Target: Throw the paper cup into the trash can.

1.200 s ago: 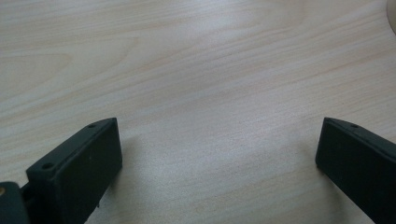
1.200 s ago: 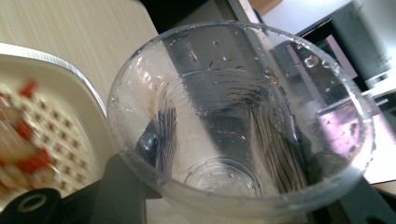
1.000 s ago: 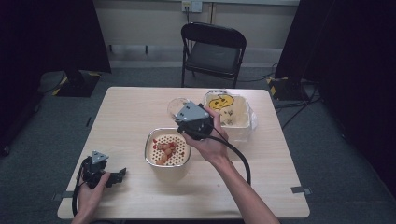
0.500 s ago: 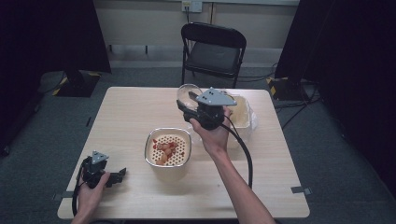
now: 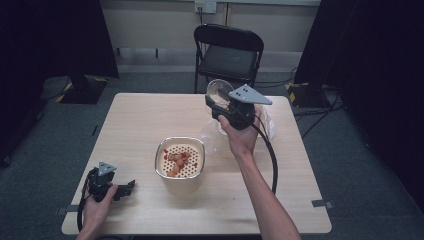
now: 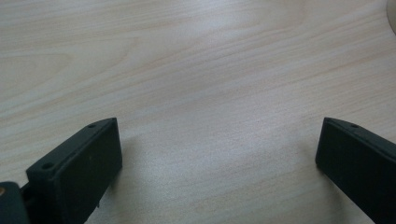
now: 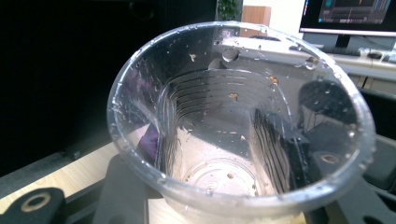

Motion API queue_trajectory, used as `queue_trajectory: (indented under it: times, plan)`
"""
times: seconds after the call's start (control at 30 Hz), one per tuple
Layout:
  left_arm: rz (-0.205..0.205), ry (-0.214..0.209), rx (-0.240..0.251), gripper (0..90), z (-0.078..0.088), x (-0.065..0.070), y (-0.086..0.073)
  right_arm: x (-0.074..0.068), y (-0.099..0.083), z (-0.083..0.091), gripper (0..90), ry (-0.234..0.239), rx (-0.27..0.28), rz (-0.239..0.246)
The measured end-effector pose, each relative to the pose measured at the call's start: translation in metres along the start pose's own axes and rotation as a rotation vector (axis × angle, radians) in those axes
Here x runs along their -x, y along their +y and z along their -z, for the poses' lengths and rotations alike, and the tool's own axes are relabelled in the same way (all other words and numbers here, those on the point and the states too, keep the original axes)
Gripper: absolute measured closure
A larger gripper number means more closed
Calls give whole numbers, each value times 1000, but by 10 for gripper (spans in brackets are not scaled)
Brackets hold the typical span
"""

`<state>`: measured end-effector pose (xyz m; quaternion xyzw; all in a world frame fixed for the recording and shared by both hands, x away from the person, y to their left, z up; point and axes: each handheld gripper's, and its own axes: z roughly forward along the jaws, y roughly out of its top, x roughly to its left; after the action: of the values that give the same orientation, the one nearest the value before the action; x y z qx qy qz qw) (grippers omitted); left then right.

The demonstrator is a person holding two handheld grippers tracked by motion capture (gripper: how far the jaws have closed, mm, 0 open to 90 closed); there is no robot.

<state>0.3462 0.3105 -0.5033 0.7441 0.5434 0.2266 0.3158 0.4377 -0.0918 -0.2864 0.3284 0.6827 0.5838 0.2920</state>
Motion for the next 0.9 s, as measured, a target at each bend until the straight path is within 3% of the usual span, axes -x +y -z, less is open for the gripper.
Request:
queue_trajectory:
  times: [0.17, 0.57, 0.7, 0.9]
  plan:
    - [0, 0, 0, 0, 0, 0, 0, 22, 0, 3, 504, -29, -22, -24]
    - [0, 0, 0, 0, 0, 0, 0, 58, 3, 7, 494, -111, -70, -48]
    - [0, 0, 0, 0, 0, 0, 0, 64, -2, 6, 494, -124, -86, -64]
    - [0, 0, 0, 0, 0, 0, 0, 80, -17, -1, 474, -151, -156, -99]
